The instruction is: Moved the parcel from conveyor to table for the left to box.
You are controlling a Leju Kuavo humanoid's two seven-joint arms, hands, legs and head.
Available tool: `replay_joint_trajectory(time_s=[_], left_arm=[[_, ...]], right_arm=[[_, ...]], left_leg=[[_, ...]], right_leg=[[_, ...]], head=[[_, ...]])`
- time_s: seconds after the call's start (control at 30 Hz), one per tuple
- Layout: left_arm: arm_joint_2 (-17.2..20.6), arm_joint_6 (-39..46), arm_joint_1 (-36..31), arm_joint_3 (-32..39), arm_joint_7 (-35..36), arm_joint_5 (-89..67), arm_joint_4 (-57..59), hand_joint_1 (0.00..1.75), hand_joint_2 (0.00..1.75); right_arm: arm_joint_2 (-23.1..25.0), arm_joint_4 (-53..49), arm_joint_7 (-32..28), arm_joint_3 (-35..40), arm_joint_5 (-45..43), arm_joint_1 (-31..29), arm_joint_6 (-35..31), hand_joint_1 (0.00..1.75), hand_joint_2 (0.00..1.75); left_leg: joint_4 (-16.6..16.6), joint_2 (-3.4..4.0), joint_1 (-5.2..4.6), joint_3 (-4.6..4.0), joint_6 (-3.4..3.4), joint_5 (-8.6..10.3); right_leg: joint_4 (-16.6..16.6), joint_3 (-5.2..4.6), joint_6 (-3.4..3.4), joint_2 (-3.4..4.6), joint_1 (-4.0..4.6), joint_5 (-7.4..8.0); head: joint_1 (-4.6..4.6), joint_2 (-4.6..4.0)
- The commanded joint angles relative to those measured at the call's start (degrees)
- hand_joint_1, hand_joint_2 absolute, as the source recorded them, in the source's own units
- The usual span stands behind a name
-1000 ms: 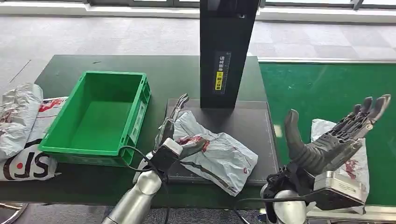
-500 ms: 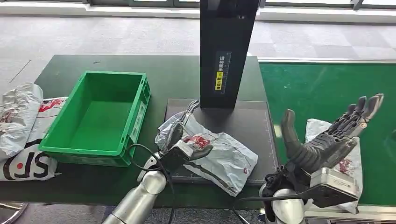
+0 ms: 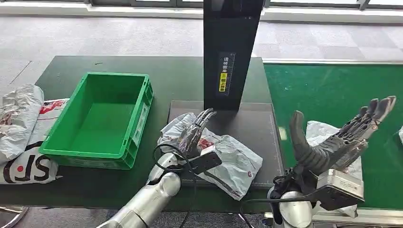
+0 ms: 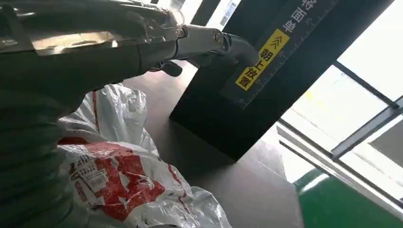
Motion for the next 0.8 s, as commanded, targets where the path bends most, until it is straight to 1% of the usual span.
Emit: replay_joint_trajectory(time_s=[0.03, 0.07, 0.17, 0.33, 0.4, 0.43, 0.47, 0.53, 0.63, 0.8], left_arm=[[0.16, 2.04, -7.27, -4.73, 5.2, -7.69, 9.51, 0.0, 1.75], [0.29, 2.67, -7.96, -5.57, 7.71, -10.83, 9.67, 0.0, 1.75], [0.44, 1.25, -8.67, -5.48, 11.6, -15.56, 9.38, 0.0, 1.75], [0.5, 0.99, -8.36, -4.87, 12.25, -17.23, 9.53, 0.0, 1.75], [0.52, 0.1, -8.32, -4.42, 13.27, -19.29, 9.86, 0.0, 1.75], [0.64, -0.81, -8.37, -4.56, 13.57, -19.8, 10.18, 0.0, 1.75], [0.65, -1.47, -8.31, -4.48, 13.96, -20.18, 10.22, 0.0, 1.75], [0.68, -2.39, -8.09, -4.44, 13.96, -20.39, 10.41, 0.0, 1.75], [0.82, -3.48, -7.88, -4.27, 14.02, -20.5, 10.38, 0.17, 1.75], [0.96, -4.24, -7.8, -4.12, 14.02, -20.65, 10.14, 0.17, 1.75]], right_arm=[[0.62, -0.58, 0.04, -3.44, 1.5, -1.82, 1.22, 0.0, 1.75], [0.81, -1.11, 0.04, -3.72, 1.85, -1.96, 1.58, 0.0, 1.75], [1.28, -1.89, 0.04, -4.41, 2.52, -1.93, 2.41, 0.0, 1.75], [0.89, -1.66, 0.04, -4.07, 2.27, -1.86, 2.12, 0.0, 1.75], [0.54, -1.39, 0.04, -3.76, 1.95, -1.96, 1.91, 0.0, 1.75], [0.35, -1.25, 0.04, -3.62, 1.8, -2.07, 1.96, 0.0, 1.75], [0.18, -1.04, 0.04, -3.44, 1.59, -2.22, 1.89, 0.0, 1.75], [0.1, -0.76, 0.04, -3.33, 1.51, -2.29, 1.88, 0.0, 1.75], [0.07, -0.47, 0.04, -3.44, 1.29, -2.37, 1.98, 0.0, 1.75], [0.04, -0.49, 0.04, -3.39, 1.32, -2.33, 1.97, 0.0, 1.75]], left_leg=[[-0.05, -0.05, 0.02, 0.08, -0.01, 0.02], [-0.01, -0.04, 0.01, 0.02, 0.0, 0.01], [-0.01, -0.06, 0.02, 0.02, -0.01, 0.02], [-0.01, 0.01, 0.04, 0.05, 0.0, 0.0], [-0.02, 0.01, 0.01, 0.05, 0.0, 0.0], [-0.14, 0.03, 0.05, 0.18, -0.01, 0.02], [-0.03, 0.02, 0.02, 0.06, -0.01, 0.0], [-0.12, 0.04, 0.03, 0.14, -0.01, 0.03], [-0.07, 0.04, 0.02, 0.11, -0.01, 0.0], [-0.03, 0.04, 0.02, 0.05, 0.0, 0.0]], right_leg=[[-0.07, 0.11, -0.03, -0.06, 0.03, 0.01], [-0.02, 0.04, -0.02, -0.04, 0.02, 0.0], [-0.01, 0.04, -0.04, -0.06, 0.03, 0.0], [-0.04, 0.06, -0.02, 0.01, 0.04, 0.02], [-0.02, 0.05, -0.02, 0.01, 0.01, 0.01], [-0.16, 0.2, -0.05, 0.02, 0.06, 0.05], [-0.04, 0.07, -0.02, 0.02, 0.03, 0.01], [-0.13, 0.15, -0.04, 0.03, 0.04, 0.05], [-0.07, 0.11, -0.03, 0.03, 0.02, 0.02], [-0.03, 0.05, -0.02, 0.03, 0.03, 0.02]], head=[[0.0, 0.0], [0.0, 0.0], [0.0, 0.0], [0.0, 0.0], [0.0, 0.0], [0.0, 0.0], [0.0, 0.0], [0.0, 0.0], [0.0, 0.0], [0.0, 0.0]])
